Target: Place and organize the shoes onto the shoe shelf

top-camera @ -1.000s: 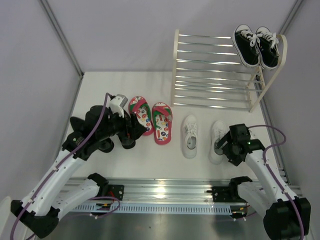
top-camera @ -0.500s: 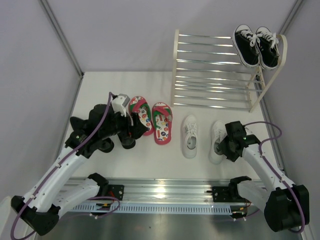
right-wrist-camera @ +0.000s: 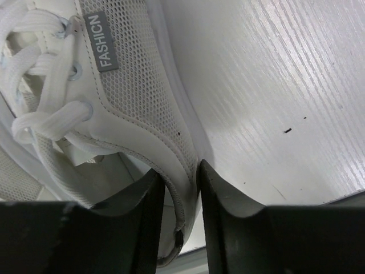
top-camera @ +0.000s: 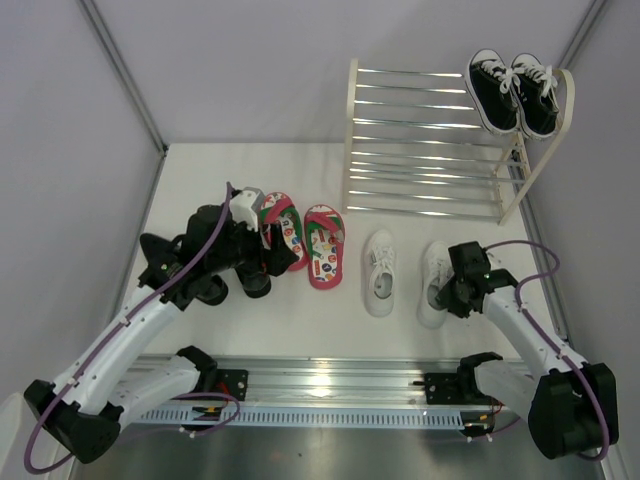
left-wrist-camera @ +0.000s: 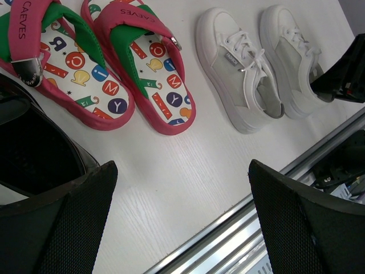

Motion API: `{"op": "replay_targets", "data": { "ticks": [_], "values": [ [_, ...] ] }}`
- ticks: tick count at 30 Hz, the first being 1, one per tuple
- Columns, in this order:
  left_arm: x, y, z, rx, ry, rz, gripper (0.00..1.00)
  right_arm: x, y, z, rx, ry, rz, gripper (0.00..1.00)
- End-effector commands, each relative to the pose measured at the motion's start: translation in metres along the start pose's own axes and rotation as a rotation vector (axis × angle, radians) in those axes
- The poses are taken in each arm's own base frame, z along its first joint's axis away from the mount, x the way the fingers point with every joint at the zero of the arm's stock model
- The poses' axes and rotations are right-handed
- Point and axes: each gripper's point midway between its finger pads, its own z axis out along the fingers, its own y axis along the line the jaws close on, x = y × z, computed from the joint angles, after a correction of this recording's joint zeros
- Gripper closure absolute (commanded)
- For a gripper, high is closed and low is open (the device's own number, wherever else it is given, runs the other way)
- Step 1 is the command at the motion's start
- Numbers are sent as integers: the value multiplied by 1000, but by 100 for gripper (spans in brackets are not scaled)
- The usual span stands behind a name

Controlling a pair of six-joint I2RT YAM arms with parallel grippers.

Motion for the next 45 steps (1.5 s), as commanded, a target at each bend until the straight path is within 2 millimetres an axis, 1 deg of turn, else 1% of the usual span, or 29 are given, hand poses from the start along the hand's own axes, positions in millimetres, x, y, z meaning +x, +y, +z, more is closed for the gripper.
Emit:
{"op": "replay_targets", "data": {
  "ticks": [1,3,4,5,8,10,11,13,14,16,18,20,21,24,25,26,31,32,33,34,35,36,37,38,39,40,41,43,45],
  "values": [
    [-9,-2,-1,-2,-26,18,1,-3,10,6,-37,-16,-7,67],
    [-5,0,1,-8,-17,15,1,0,11,10,-35,5,-19,76],
    [-5,0,2,-9,-17,14,1,1,11,11,-33,11,-28,93],
    [-5,1,3,-12,-15,13,1,2,11,11,-32,17,-32,100],
    [-2,1,5,-12,-2,9,1,-2,19,6,-42,9,-63,100],
    [-2,2,7,-14,0,6,1,-14,25,-5,-48,-45,-73,100],
    [-2,0,7,-8,1,7,1,-17,28,-10,-52,-61,-86,100],
    [-6,-2,6,-1,-6,10,1,-33,37,-24,-75,-116,-96,100],
    [-4,-1,7,-2,-1,10,1,-38,39,-29,-85,-134,-98,100],
    [-5,-1,8,2,-4,16,1,-55,52,-44,-140,-199,-130,100],
    [-4,-1,10,4,-2,18,1,-71,64,-52,-198,-268,-140,100],
    [-3,-1,12,6,2,20,1,-83,65,-56,-220,-318,-179,100],
    [-4,-1,12,7,1,20,1,-96,65,-56,-228,-356,-164,100],
    [-3,-1,14,6,4,17,1,-116,61,-51,-213,-392,-144,100],
    [-2,-1,15,10,4,19,1,-125,56,-45,-202,-386,-126,100],
    [-2,-2,15,16,4,18,1,-129,51,-44,-191,-391,-109,100],
    [1,-5,19,41,8,28,1,-148,40,-21,-115,-381,-135,100],
    [0,-5,19,42,9,28,1,-153,43,-19,-120,-394,-136,100],
    [0,-5,21,41,12,30,1,-159,37,-13,-103,-394,-121,100],
    [-1,-5,21,41,13,31,1,-163,37,-10,-107,-399,-119,100],
    [-2,-6,22,43,12,33,1,-173,38,-10,-117,-425,-112,100],
    [-4,-6,22,43,7,39,1,-177,37,-8,-114,-434,-114,100],
    [-4,-5,24,40,12,39,1,-179,35,-1,-100,-429,-134,100],
    [-6,-5,24,37,11,43,1,-189,35,-2,-100,-454,-135,100],
    [-7,-5,23,36,14,49,1,-194,34,0,-91,-460,-142,100],
    [-6,-5,24,34,21,51,1,-198,33,6,-78,-455,-159,100],
    [-6,-4,24,29,21,53,1,-208,33,4,-83,-477,-155,100],
    [-5,-2,24,21,26,58,1,-214,35,10,-84,-468,-161,100],
    [-6,-2,24,16,26,69,1,-225,39,8,-96,-480,-156,100]
  ]
}}
